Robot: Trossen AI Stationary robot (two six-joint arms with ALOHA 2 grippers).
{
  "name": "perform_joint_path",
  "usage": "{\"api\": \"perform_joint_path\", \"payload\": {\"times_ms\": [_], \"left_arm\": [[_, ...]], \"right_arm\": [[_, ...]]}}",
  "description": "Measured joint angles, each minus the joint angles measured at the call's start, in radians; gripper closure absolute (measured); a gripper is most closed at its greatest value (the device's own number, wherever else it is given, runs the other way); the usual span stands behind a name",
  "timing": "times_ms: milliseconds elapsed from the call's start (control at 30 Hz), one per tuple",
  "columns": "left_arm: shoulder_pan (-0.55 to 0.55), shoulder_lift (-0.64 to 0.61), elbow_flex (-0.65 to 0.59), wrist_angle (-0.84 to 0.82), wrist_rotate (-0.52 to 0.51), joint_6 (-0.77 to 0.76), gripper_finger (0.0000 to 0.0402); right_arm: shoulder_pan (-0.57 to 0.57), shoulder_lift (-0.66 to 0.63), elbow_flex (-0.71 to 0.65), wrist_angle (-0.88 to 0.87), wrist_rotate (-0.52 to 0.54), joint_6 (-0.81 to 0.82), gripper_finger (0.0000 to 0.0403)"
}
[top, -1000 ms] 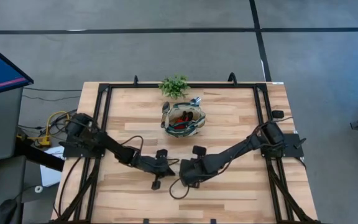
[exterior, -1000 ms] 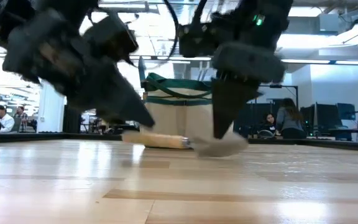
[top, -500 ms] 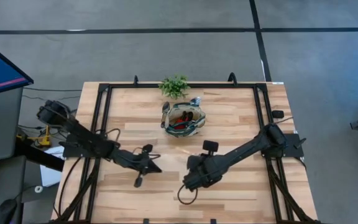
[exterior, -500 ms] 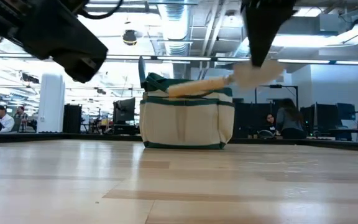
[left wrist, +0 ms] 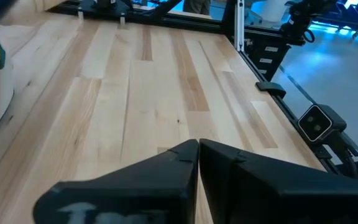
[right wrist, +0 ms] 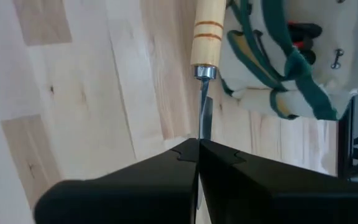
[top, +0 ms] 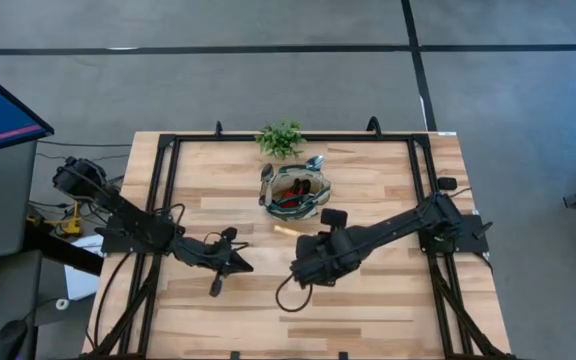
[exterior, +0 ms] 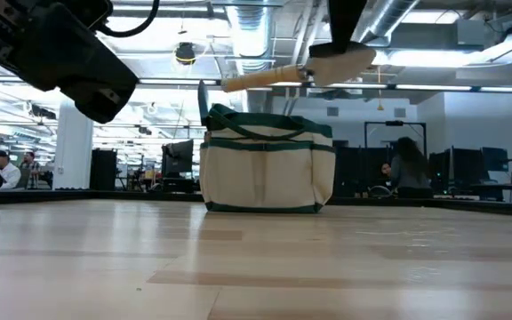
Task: Pick & Place Garden tools in Gardening bag
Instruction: Put the trowel into the gardening bag
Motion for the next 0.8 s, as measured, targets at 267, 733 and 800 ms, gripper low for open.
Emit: {"api": "perform_joint_path", "payload": {"times_ms": [267,733,800], "left_arm": [[0.002,0.000,0.000,0.012,-0.124,0.008,0.0398],[0.084,0.001,0.083,-0.062,0.051,0.029,0.0272],[0.094,0.001,0.100,-0.098,0.069,0.029,0.0260]], "right_arm": [[0.011,0.002,-0.001,0.041,-0.111,-0.048,0.0402],[-0.003,0.018,0.000,0.168,-0.301,-0.181,0.0403],[-0.006,0.019,-0.001,0.168,-0.317,-0.182,0.0403]]}}
